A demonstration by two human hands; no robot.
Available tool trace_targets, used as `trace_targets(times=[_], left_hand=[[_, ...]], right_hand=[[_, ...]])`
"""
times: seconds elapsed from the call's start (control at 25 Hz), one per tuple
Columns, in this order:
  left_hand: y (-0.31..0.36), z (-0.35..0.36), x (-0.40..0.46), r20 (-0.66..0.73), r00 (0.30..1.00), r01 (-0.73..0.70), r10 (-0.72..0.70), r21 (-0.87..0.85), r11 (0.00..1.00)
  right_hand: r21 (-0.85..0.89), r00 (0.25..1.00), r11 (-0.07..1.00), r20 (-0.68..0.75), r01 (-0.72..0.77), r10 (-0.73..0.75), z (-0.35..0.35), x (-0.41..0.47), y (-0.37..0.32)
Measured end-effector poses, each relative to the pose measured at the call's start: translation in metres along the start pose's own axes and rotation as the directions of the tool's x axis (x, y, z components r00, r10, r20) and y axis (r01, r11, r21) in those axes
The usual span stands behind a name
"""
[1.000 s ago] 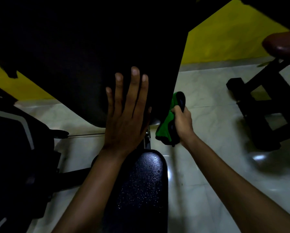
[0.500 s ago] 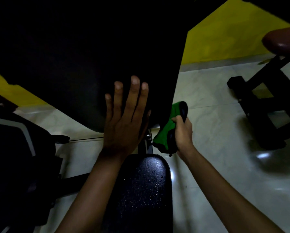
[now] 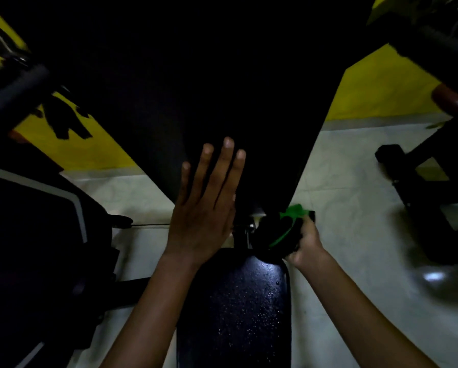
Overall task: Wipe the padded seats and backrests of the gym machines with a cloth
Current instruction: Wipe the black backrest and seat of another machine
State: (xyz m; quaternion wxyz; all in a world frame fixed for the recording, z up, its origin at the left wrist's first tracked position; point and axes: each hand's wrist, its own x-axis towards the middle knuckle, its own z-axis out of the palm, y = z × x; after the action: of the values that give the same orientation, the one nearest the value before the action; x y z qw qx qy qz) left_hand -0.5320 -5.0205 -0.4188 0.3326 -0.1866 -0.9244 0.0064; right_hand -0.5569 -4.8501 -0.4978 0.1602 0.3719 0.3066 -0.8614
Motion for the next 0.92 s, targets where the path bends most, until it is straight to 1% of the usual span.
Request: trace_targets(times=[0.04,0.08,0.12,0.16,0.2,0.28,0.36,0.44,0.52,0.6,0.64,0.76,0.8,0.92], left_hand=[[-0.003,-0.012,0.002,0.013,1.000,0.001,-0.001,-0.015,1.000],[-0.006,-0.024,0.004,0.026,1.000,-0.005,0.005,-0.013,1.000],[-0.009,-0.038,0.007,0.030,1.000,-0.007,0.007,-0.008,1.000],[-0.012,-0.053,0.012,0.025,1.000,0.001,0.000,-0.012,1.000],[-0.015,-0.069,0.019,0.022,1.000,0.009,-0.009,-0.028,1.000],[-0.021,-0.104,0.035,0.011,1.000,0.027,-0.027,-0.058,0.998],[-0.025,-0.134,0.051,0.035,0.999,0.019,-0.016,-0.073,0.997],[-0.032,-0.170,0.070,0.057,0.998,-0.016,0.020,-0.073,0.997],[-0.039,-0.205,0.088,0.099,0.994,-0.039,0.046,-0.067,0.997],[-0.049,-0.236,0.102,0.122,0.990,-0.067,0.072,-0.044,0.997],[-0.053,-0.248,0.106,0.150,0.985,-0.079,0.083,-0.032,0.996],[-0.066,-0.279,0.114,0.258,0.959,-0.110,0.113,-0.025,0.994],[-0.069,-0.290,0.117,0.275,0.954,-0.118,0.119,-0.020,0.993],[-0.083,-0.308,0.124,0.260,0.958,-0.125,0.122,-0.006,0.992]], right_hand=[[-0.028,0.993,0.994,-0.047,0.103,-0.104,0.005,-0.015,-0.001],[-0.099,0.967,0.972,-0.119,0.215,-0.226,0.011,-0.033,-0.003],[-0.199,0.919,0.929,-0.186,0.312,-0.348,0.017,-0.051,-0.006],[-0.291,0.861,0.873,-0.220,0.391,-0.459,0.023,-0.070,-0.011],[-0.368,0.804,0.811,-0.222,0.455,-0.552,0.028,-0.090,-0.016],[-0.470,0.712,0.700,-0.192,0.537,-0.675,0.042,-0.132,-0.027],[-0.514,0.631,0.607,-0.154,0.606,-0.760,0.061,-0.175,-0.039],[-0.518,0.529,0.471,-0.041,0.714,-0.847,0.092,-0.225,-0.055],[-0.501,0.407,0.298,0.122,0.813,-0.905,0.125,-0.276,-0.066],[-0.473,0.291,0.129,0.286,0.871,-0.913,0.151,-0.320,-0.073],[-0.467,0.251,0.066,0.345,0.882,-0.904,0.161,-0.337,-0.075],[-0.485,0.162,-0.071,0.422,0.872,-0.892,0.188,-0.377,-0.078],[-0.485,0.122,-0.126,0.448,0.865,-0.886,0.196,-0.388,-0.081],[-0.448,-0.034,-0.344,0.567,0.825,-0.823,0.218,-0.409,-0.097]])
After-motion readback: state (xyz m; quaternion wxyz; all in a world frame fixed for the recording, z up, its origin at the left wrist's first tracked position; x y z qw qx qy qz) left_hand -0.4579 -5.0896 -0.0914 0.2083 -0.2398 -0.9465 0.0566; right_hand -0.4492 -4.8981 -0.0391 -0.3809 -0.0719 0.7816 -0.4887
